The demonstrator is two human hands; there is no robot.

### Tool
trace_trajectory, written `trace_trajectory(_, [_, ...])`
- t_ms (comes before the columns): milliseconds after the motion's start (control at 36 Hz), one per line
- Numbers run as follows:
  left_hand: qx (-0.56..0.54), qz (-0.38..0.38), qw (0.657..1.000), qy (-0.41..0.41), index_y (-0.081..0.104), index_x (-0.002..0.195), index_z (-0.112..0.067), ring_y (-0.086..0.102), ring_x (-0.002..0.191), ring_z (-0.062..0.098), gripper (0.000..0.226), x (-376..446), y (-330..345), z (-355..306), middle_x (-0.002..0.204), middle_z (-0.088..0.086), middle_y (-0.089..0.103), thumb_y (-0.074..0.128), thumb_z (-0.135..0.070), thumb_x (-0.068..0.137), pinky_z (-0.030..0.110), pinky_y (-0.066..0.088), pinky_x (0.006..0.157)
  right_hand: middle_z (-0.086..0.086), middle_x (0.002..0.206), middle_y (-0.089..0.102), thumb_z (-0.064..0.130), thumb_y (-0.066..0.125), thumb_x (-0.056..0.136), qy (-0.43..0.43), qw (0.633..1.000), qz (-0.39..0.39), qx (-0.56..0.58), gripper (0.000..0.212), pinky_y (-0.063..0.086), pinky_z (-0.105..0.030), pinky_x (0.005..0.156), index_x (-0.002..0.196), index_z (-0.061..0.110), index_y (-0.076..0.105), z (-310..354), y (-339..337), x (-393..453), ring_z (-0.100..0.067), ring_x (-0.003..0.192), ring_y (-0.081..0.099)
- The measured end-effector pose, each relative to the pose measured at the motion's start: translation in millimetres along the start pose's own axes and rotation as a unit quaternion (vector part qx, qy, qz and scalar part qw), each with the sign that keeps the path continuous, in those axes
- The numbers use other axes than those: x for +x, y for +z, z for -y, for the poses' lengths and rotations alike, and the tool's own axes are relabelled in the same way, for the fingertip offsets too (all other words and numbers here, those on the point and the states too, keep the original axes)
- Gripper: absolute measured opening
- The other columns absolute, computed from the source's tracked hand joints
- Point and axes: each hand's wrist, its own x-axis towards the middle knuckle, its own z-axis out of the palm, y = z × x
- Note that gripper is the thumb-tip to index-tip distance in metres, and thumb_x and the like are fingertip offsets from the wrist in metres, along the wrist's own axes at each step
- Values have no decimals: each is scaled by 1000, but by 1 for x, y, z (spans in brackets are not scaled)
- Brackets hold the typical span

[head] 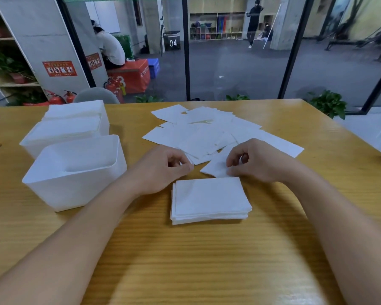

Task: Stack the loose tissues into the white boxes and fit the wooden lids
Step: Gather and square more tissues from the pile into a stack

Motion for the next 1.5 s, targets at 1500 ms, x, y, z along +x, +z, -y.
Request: trace_trajectory(1500, [-169,-19,984,62,81,120,-33,48,60,16,18,-5,-18,-9,58,0,48,73,-27,105,17,45,58,-8,68,63,30,81,99,-25,957,-12,287,12,44,-21,53,100,18,82,37,-8,-13,-18,60,49])
